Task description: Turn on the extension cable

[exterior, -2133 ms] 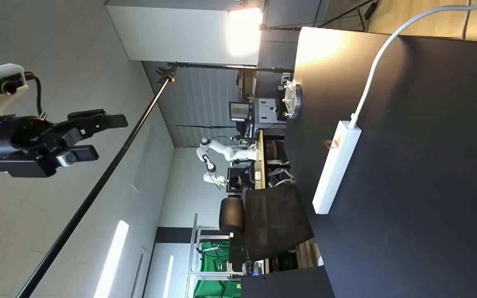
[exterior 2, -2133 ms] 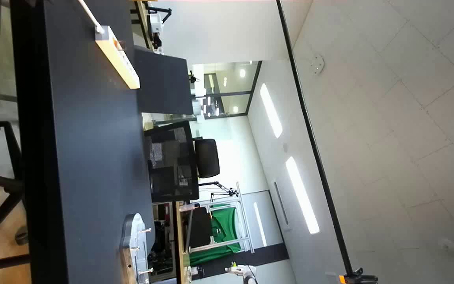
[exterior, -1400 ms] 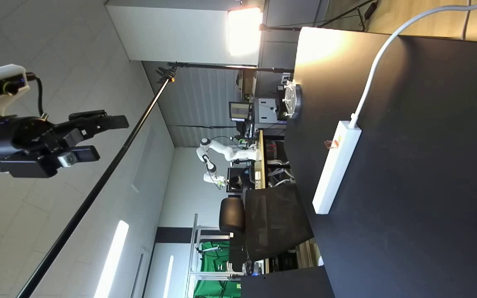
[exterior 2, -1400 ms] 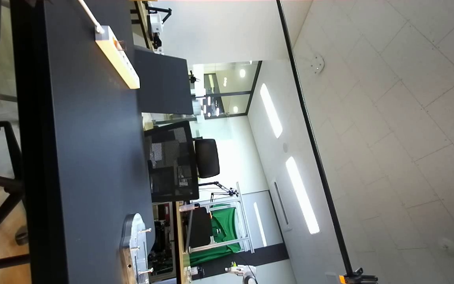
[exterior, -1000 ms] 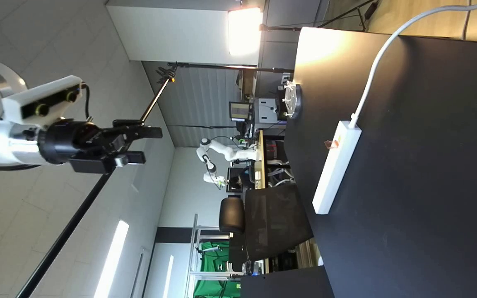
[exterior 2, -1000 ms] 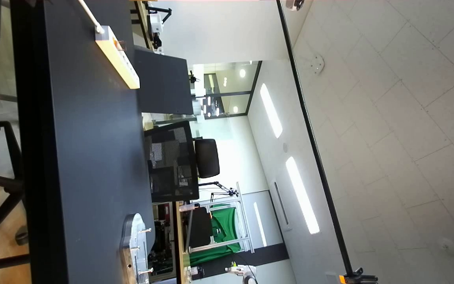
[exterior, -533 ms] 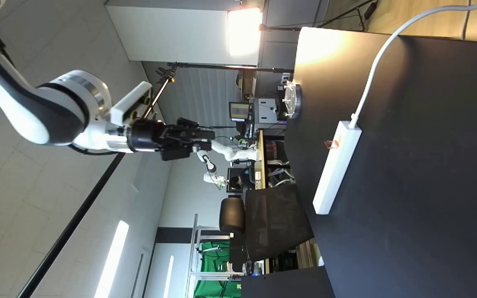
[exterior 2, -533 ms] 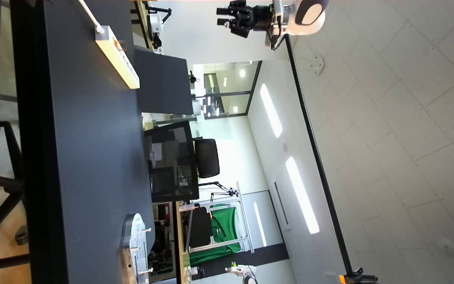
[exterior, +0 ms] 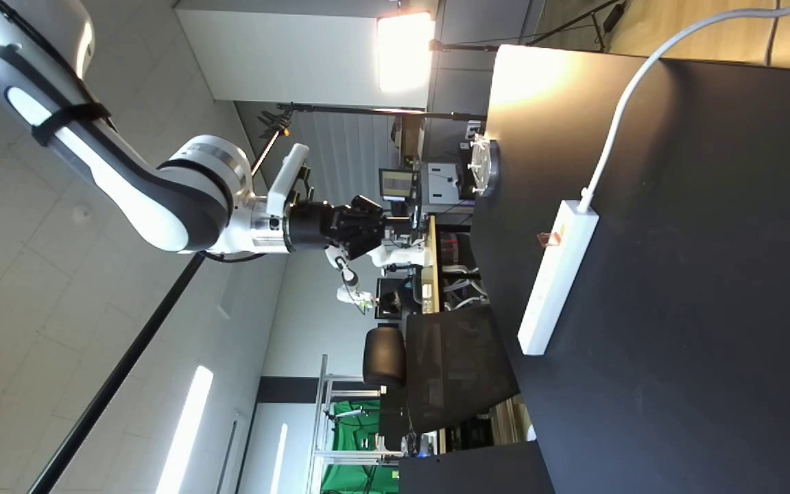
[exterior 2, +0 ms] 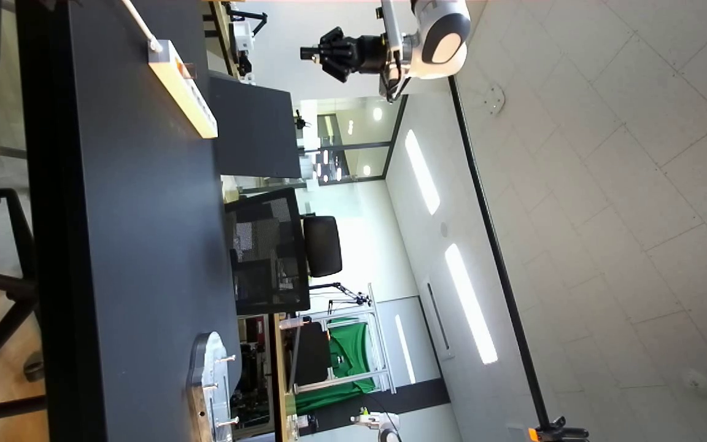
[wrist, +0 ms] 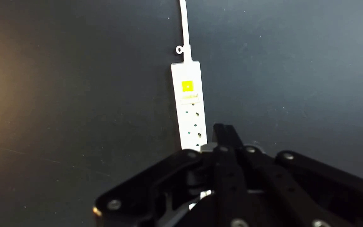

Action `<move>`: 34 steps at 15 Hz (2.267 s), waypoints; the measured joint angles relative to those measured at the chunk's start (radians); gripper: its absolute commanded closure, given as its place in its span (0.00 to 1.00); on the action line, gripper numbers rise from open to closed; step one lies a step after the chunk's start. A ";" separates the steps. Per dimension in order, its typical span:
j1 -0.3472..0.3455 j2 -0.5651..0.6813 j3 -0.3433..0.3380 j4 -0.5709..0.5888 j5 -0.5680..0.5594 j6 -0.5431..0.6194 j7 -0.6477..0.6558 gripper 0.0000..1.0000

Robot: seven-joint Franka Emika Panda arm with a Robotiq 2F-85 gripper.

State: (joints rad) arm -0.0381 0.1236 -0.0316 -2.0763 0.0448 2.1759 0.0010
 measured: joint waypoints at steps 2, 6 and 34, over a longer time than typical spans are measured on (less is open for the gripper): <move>0.000 -0.001 0.000 0.007 -0.002 -0.001 0.001 0.99; 0.000 -0.001 0.000 0.009 -0.002 -0.001 0.002 0.99; -0.029 0.431 -0.004 0.030 0.073 0.187 -0.018 1.00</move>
State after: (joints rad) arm -0.0668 0.5548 -0.0352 -2.0458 0.1179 2.3632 -0.0167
